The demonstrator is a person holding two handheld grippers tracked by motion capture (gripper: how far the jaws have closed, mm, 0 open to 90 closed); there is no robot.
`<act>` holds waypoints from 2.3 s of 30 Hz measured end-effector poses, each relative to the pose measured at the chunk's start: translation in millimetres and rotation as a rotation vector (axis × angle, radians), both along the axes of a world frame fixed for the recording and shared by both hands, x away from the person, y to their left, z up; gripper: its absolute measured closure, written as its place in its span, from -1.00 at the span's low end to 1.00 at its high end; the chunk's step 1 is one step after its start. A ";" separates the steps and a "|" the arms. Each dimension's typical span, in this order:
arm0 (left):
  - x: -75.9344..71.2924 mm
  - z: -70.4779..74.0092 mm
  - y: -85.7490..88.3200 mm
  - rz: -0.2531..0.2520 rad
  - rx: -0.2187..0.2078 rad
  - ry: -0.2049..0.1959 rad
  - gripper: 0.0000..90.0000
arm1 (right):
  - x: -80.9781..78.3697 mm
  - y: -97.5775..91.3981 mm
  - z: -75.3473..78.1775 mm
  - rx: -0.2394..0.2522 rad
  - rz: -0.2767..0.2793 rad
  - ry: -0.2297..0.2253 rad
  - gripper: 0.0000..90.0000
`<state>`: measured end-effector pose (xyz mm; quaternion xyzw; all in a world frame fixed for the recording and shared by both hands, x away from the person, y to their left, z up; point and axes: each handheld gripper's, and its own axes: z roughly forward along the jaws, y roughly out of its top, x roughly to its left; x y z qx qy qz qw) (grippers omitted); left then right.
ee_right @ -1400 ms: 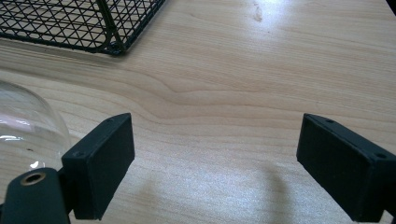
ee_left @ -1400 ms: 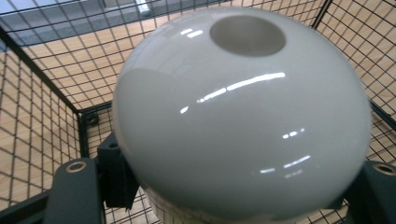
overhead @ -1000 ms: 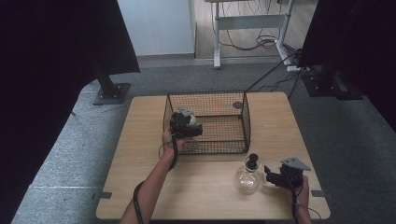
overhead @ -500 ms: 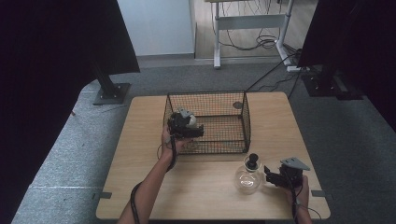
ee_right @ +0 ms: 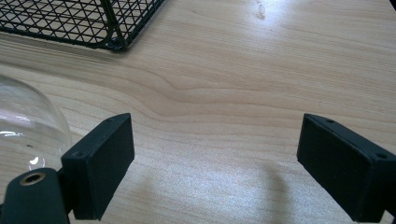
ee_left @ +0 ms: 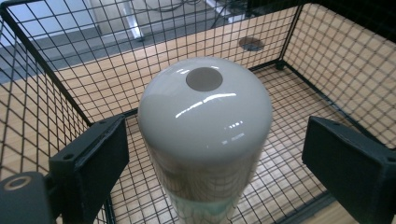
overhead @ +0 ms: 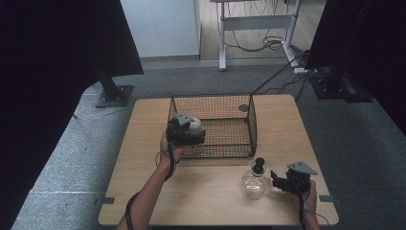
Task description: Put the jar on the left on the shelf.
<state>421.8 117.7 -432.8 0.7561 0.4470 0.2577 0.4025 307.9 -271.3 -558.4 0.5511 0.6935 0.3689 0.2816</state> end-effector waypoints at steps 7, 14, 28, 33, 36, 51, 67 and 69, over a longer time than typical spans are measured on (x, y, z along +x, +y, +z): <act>-14.4 0.0 9.8 -0.017 -0.013 -0.009 -0.83 | 0.0 0.0 0.0 -0.002 0.000 -0.002 -0.76; -36.1 -0.9 22.2 -0.043 -0.033 -0.036 -0.83 | -0.3 0.2 0.0 -0.001 -0.003 -0.002 -0.76; -83.4 -21.5 43.8 -0.065 -0.039 -0.060 -0.82 | -1.0 0.2 0.0 -0.003 -0.001 -0.001 -0.76; -94.2 -34.3 49.7 -0.068 -0.006 -0.049 -0.83 | -1.1 0.5 0.0 -0.005 -0.001 0.000 -0.76; -101.1 -44.9 55.8 -0.064 0.003 -0.030 -0.82 | -1.3 0.5 0.0 -0.005 -0.001 -0.001 -0.77; -117.0 -91.2 77.7 -0.010 0.024 0.067 -0.83 | -1.5 1.3 -0.1 -0.011 -0.005 0.000 -0.77; -113.4 -110.1 83.7 0.025 0.046 0.105 -0.83 | -1.1 2.5 -0.2 -0.025 0.003 0.003 -0.76; -113.4 -110.5 83.7 0.029 0.045 0.103 -0.83 | -1.1 2.8 -0.2 -0.025 0.003 0.004 -0.76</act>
